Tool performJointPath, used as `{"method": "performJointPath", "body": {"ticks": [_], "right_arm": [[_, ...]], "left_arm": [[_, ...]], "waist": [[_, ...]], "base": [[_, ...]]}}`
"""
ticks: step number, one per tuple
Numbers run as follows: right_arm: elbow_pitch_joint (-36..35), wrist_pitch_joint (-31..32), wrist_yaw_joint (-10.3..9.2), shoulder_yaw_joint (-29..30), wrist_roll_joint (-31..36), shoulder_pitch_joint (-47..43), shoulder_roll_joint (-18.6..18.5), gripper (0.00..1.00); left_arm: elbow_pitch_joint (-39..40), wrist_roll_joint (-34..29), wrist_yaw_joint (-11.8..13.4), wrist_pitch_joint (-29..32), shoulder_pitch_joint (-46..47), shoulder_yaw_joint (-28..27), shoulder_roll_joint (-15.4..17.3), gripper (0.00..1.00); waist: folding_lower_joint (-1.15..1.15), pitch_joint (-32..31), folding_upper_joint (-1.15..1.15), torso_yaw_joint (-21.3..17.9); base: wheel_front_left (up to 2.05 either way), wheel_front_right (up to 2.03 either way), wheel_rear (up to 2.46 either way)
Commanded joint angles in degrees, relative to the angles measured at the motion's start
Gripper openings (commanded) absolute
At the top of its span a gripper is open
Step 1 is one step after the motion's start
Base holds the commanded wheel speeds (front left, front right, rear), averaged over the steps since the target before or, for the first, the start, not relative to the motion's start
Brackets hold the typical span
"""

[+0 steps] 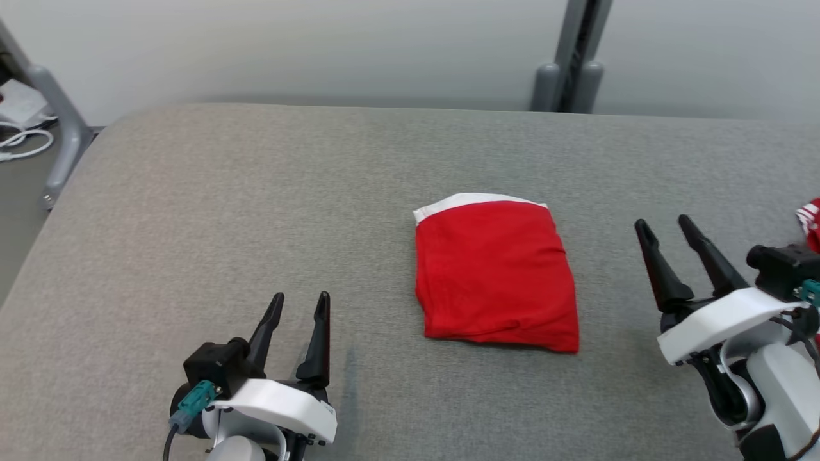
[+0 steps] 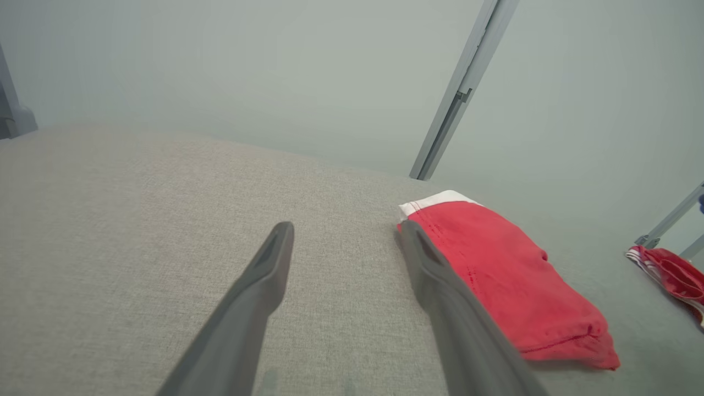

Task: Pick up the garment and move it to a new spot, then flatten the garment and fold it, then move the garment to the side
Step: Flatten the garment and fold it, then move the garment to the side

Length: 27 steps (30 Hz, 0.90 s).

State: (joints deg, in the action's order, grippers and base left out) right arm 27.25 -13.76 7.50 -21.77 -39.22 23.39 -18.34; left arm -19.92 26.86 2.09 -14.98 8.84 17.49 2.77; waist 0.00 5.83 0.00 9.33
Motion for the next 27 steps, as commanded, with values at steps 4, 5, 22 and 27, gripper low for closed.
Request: {"method": "performJointPath", "body": {"ticks": [4, 5, 22, 27], "right_arm": [[-2.7, -0.9, -0.03, 5.5, 6.0, -2.9, -0.2, 1.0], [-3.5, -1.0, -0.03, 6.6, 7.4, -3.5, -0.1, 1.0], [-13.0, -1.5, -0.03, 20.1, 17.5, -13.6, 7.1, 1.0], [-13.2, -1.5, -0.03, 20.4, 18.2, -14.1, 7.4, 1.0]], "left_arm": [[0.8, -1.0, 0.1, -0.2, 1.0, -2.1, 0.3, 1.0], [1.0, -1.4, 0.0, -0.2, 1.0, -2.6, 0.3, 1.0], [3.7, -4.3, -1.5, -0.2, -1.1, -4.8, 0.3, 1.0], [4.4, -4.2, -1.2, -0.2, -1.4, -5.0, 0.3, 1.0]], "waist": [[0.0, 0.0, 0.0, -3.2], [0.0, 0.0, 0.0, -3.7], [0.0, 0.0, 0.0, -5.8], [0.0, -0.1, 0.0, -5.5]], "base": [[0.0, 0.0, 0.0], [0.0, 0.0, 0.0], [0.0, 0.0, 0.0], [0.0, 0.0, 0.0]]}}
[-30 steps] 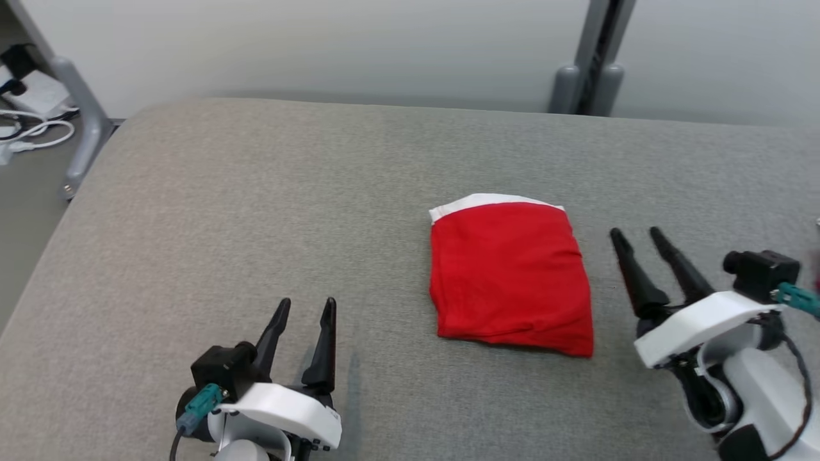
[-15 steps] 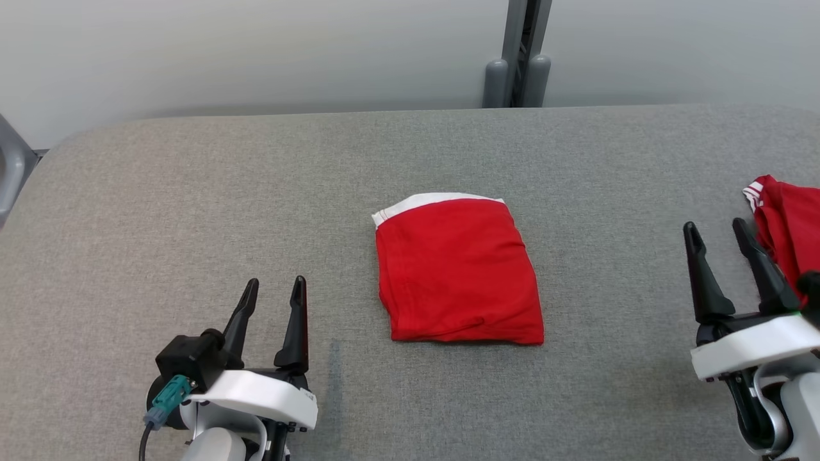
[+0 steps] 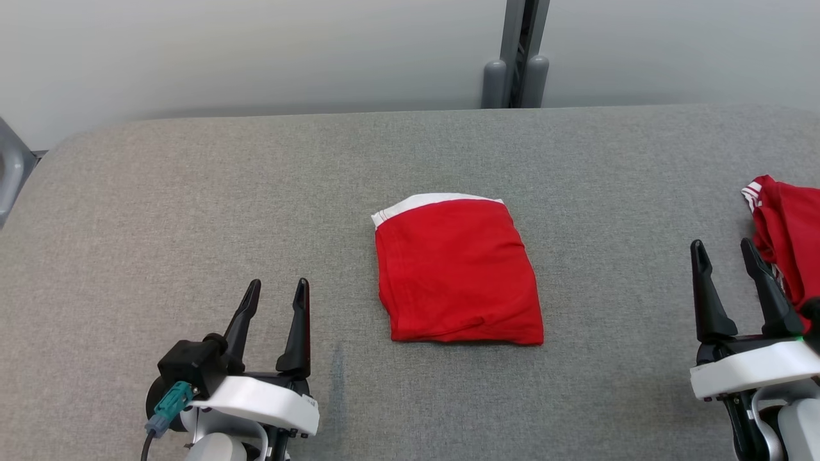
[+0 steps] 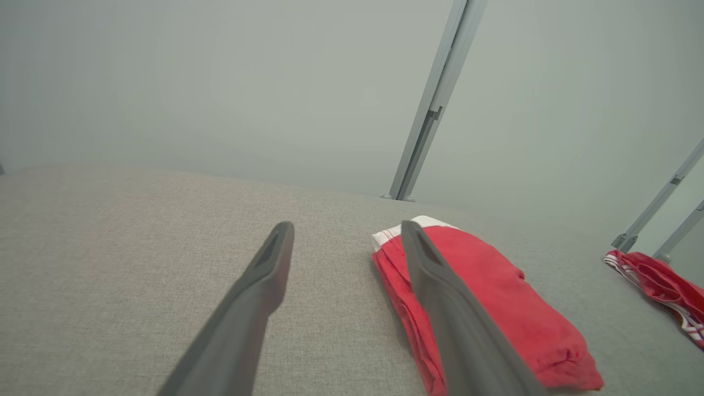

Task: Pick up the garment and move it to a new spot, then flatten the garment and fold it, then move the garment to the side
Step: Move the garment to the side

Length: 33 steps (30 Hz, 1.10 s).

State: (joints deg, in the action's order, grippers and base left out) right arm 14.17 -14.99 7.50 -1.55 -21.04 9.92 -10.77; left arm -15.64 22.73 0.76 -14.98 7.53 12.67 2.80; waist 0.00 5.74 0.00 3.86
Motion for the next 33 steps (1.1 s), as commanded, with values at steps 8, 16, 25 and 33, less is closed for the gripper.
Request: {"method": "performJointPath", "body": {"ticks": [8, 16, 25, 33], "right_arm": [[0.4, -0.3, -0.03, 0.2, 0.7, -0.7, 0.1, 1.0], [0.9, -0.3, -0.03, 0.2, 0.4, -0.9, 0.1, 1.0], [1.8, -0.3, -0.03, -0.1, -0.8, -0.6, 0.4, 1.0], [4.5, 2.8, -0.03, -2.1, -6.1, 0.8, 1.6, 1.0]], "left_arm": [[0.1, 0.4, 0.1, -0.2, -0.5, -0.1, 0.3, 1.0], [-0.4, 0.4, -0.1, -0.2, -0.6, 0.4, 0.3, 1.0], [-1.1, -0.1, -0.2, -0.2, -1.0, 0.5, 0.3, 1.0], [-2.0, -1.2, -1.0, -0.2, -0.1, 1.1, 0.3, 1.0]], "waist": [[0.0, -0.2, 0.0, 0.5], [0.0, -0.3, 0.0, 1.1], [0.0, -0.7, 0.0, 1.3], [0.0, -0.5, 0.0, 1.9]], "base": [[0.0, 0.0, 0.0], [0.0, 0.0, 0.0], [0.0, 0.0, 0.0], [0.0, 0.0, 0.0]]}}
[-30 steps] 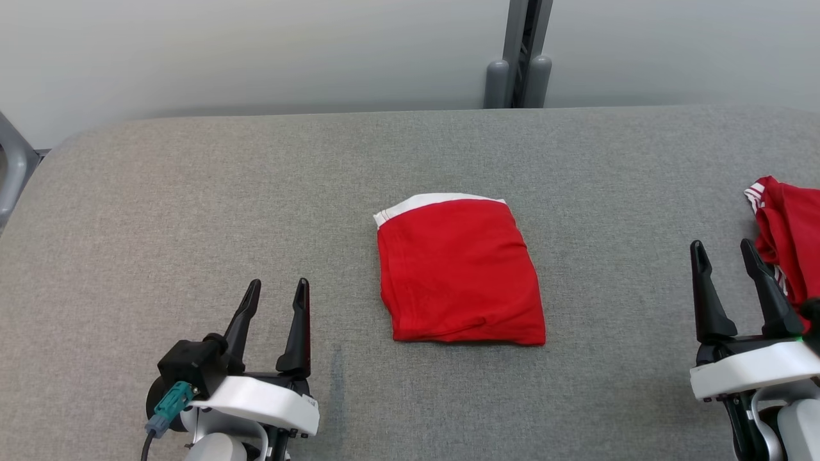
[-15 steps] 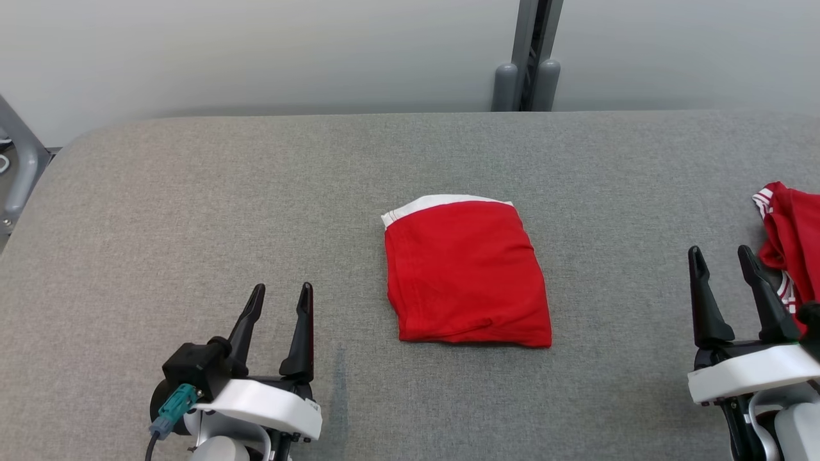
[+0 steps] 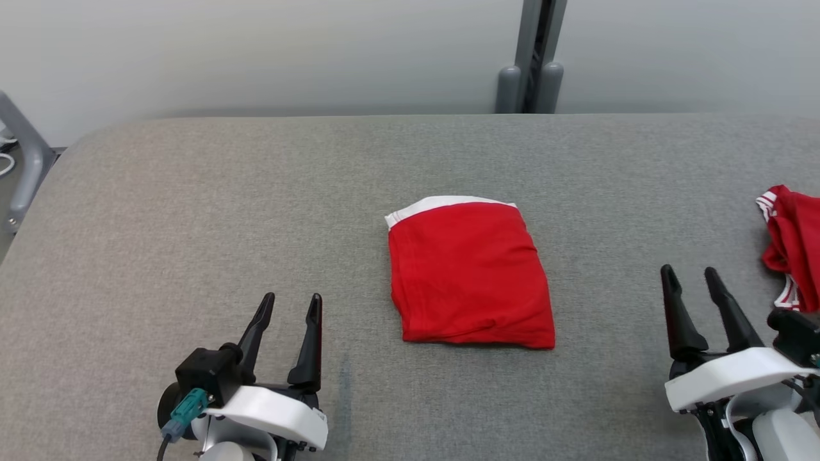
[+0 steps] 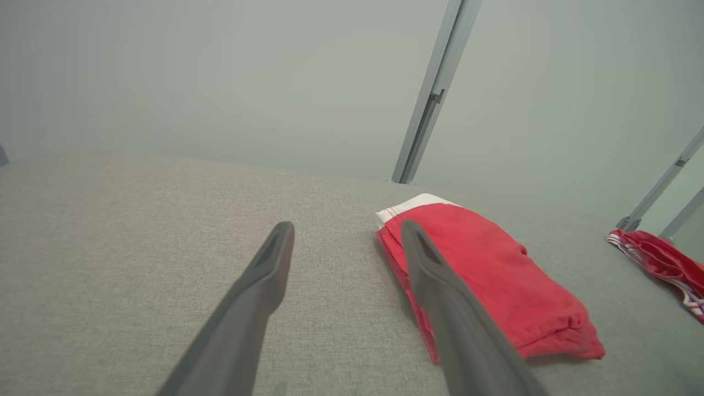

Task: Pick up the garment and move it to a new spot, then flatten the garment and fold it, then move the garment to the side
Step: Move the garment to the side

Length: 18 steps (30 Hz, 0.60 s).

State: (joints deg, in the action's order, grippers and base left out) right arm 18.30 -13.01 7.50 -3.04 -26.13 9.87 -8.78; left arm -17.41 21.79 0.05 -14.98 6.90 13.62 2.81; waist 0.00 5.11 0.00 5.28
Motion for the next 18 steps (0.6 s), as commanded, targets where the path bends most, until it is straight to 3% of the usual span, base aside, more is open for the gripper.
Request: {"method": "performJointPath", "body": {"ticks": [1, 7, 10, 18], "right_arm": [[0.9, 1.8, -0.03, -1.2, -2.1, 1.2, -0.6, 1.0], [3.8, 8.5, -0.03, -4.3, -10.0, 3.9, -1.8, 1.0], [4.5, 12.2, -0.03, -5.2, -17.1, 6.1, -2.1, 1.0], [6.8, 26.5, -0.03, -9.7, -30.8, 11.6, -8.1, 1.0]], "left_arm": [[-0.3, -0.2, -0.4, -0.2, 0.9, 0.6, 0.3, 1.0], [-0.7, 0.3, -0.1, -0.2, 1.6, 2.2, 0.3, 1.0], [-0.9, 0.6, 0.0, -0.2, 2.0, 2.8, 0.3, 1.0], [-0.8, 1.3, 0.3, -0.2, 4.0, 5.2, 0.2, 1.0]], "waist": [[0.0, 0.4, 0.0, 0.9], [0.0, 2.5, 0.0, 3.0], [0.0, 4.2, 0.0, 4.4], [0.0, 8.3, 0.0, 8.8]], "base": [[0.0, 0.0, 0.0], [0.0, 0.0, 0.0], [0.0, 0.0, 0.0], [0.0, 0.0, 0.0]]}}
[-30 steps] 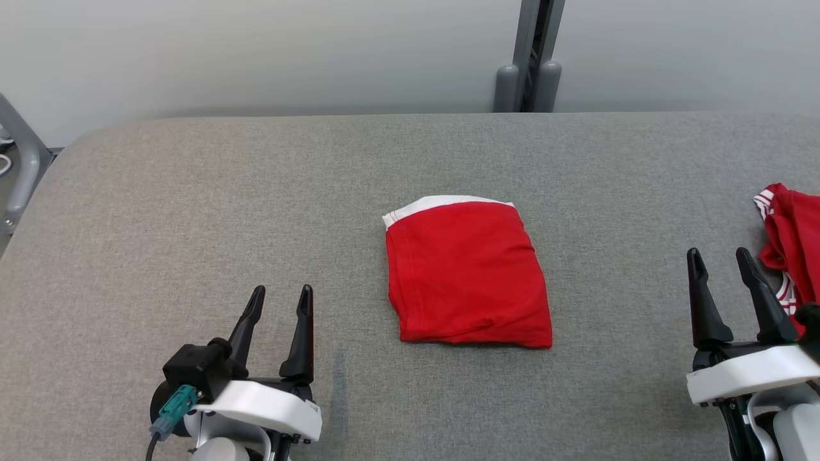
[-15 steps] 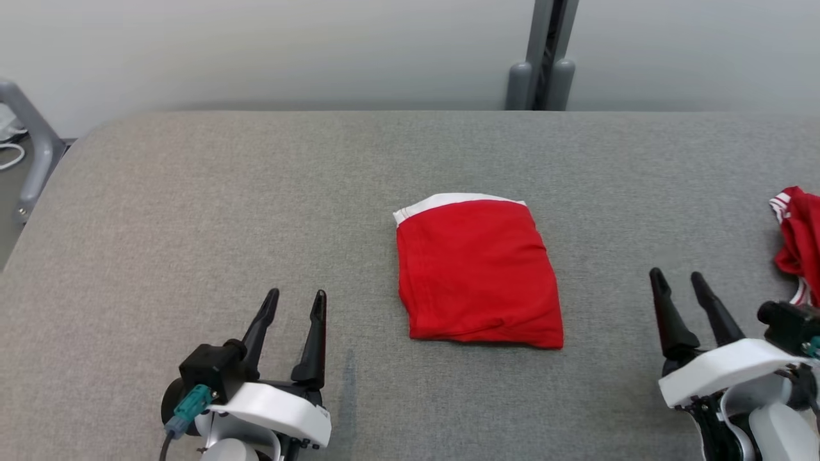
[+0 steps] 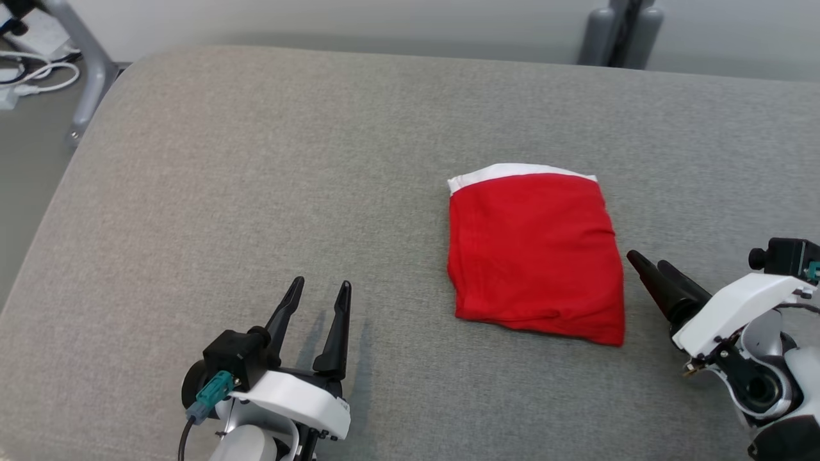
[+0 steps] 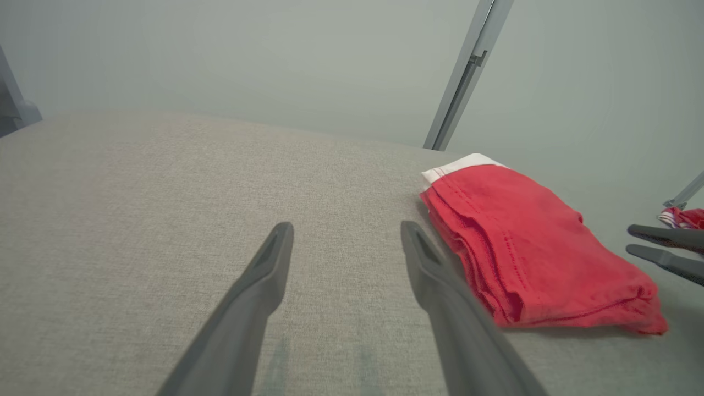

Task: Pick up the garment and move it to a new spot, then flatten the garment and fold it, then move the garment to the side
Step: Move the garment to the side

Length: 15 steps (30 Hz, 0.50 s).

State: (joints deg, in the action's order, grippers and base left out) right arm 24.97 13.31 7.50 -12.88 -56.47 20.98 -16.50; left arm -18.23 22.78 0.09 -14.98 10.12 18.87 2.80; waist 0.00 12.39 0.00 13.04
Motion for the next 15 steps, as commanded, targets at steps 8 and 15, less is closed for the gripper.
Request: {"method": "performJointPath", "body": {"ticks": [8, 15], "right_arm": [[3.5, 9.5, -0.02, 0.2, -9.6, 4.7, -2.4, 1.0], [6.7, 15.3, -0.02, -0.1, -15.0, 6.6, -1.4, 1.0]], "left_arm": [[1.5, 1.7, 0.4, -0.2, 2.3, 1.2, 0.3, 1.0], [1.2, 1.4, 1.5, -0.2, 2.6, 2.2, 0.2, 1.0]], "waist": [[0.0, 3.1, 0.0, 4.9], [0.0, 3.6, 0.0, 7.6]], "base": [[0.0, 0.0, 0.0], [0.0, 0.0, 0.0]]}}
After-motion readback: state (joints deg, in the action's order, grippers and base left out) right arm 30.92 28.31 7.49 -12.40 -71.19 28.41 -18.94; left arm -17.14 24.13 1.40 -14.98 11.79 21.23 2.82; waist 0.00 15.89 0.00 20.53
